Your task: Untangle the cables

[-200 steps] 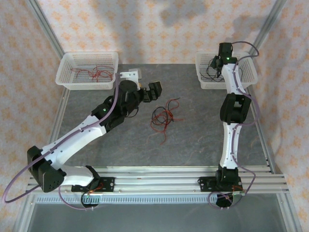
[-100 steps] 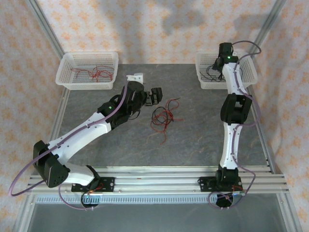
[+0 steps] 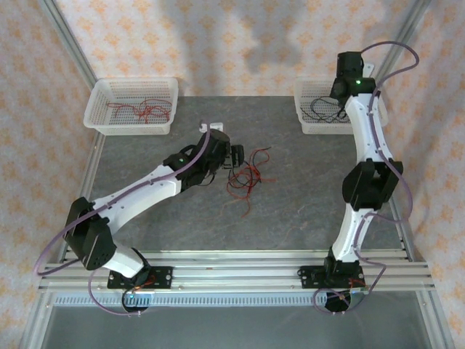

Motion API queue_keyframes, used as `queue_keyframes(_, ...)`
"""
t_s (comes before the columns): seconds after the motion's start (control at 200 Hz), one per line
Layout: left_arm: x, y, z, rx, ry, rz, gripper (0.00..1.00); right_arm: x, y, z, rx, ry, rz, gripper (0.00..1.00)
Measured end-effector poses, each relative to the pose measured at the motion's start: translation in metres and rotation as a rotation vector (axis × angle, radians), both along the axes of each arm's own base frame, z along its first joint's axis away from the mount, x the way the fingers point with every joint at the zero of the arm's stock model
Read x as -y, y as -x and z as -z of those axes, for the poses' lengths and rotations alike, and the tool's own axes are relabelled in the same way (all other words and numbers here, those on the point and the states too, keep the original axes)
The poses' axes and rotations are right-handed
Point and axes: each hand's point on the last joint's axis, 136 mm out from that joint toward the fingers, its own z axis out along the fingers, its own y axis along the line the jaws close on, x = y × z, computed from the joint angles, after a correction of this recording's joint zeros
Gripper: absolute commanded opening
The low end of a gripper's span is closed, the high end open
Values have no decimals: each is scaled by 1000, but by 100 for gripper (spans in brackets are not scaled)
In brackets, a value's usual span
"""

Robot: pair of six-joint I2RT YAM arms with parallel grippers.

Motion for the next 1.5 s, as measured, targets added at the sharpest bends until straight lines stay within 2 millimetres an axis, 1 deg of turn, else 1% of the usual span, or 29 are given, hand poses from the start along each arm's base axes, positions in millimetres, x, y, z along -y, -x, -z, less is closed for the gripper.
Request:
queue_keyframes(0.095, 4, 0, 23, -51, -28, 11, 74, -24, 26, -4, 5, -12, -57, 90)
queue_keyframes(0.17, 7, -2, 44, -92, -59, 26, 72, -42, 47, -3, 14, -38, -111, 87)
queue_keyframes(0.215, 9, -3, 57, -118, -81, 39, 68, -50, 57, -3, 23, -59, -136, 85)
queue_keyframes(0.325, 12, -5, 90, -185, -173, 89, 66, -57, 75, -1, 51, -111, -176, 81)
queue_keyframes(0.37, 16, -7, 101, -209, -213, 120, 64, -60, 78, 2, 61, -133, -189, 80)
queue_keyframes(0.43, 22, -12, 110, -232, -254, 162, 57, -66, 82, 10, 58, -167, -213, 78)
queue_keyframes(0.621, 42, -32, 126, -253, -350, 279, 34, -87, 87, 44, 18, -275, -288, 71)
queue_keyframes(0.701, 44, -37, 136, -274, -375, 308, 34, -93, 90, 56, 0, -309, -307, 69)
queue_keyframes(0.806, 42, -45, 148, -303, -401, 333, 33, -98, 95, 65, -16, -336, -323, 68)
queue_keyframes(0.911, 37, -50, 163, -334, -425, 344, 31, -100, 98, 66, -14, -345, -330, 67)
queue_keyframes(0.986, 35, -49, 173, -359, -436, 356, 31, -100, 100, 65, -9, -348, -335, 67)
queue_keyframes(1.041, 35, -47, 177, -372, -440, 365, 31, -101, 101, 65, -5, -349, -336, 66)
queue_keyframes(1.141, 35, -46, 182, -381, -445, 379, 27, -101, 101, 65, -2, -350, -338, 66)
queue_keyframes(1.241, 37, -46, 181, -381, -442, 388, 25, -101, 100, 65, 0, -350, -339, 65)
queue_keyframes(1.356, 38, -45, 181, -384, -434, 390, 25, -101, 100, 65, 1, -350, -339, 65)
queue_keyframes(1.431, 37, -43, 177, -382, -423, 376, 25, -101, 100, 65, 1, -350, -339, 65)
queue_keyframes(1.502, 32, -37, 165, -375, -402, 353, 26, -101, 100, 65, 1, -351, -340, 64)
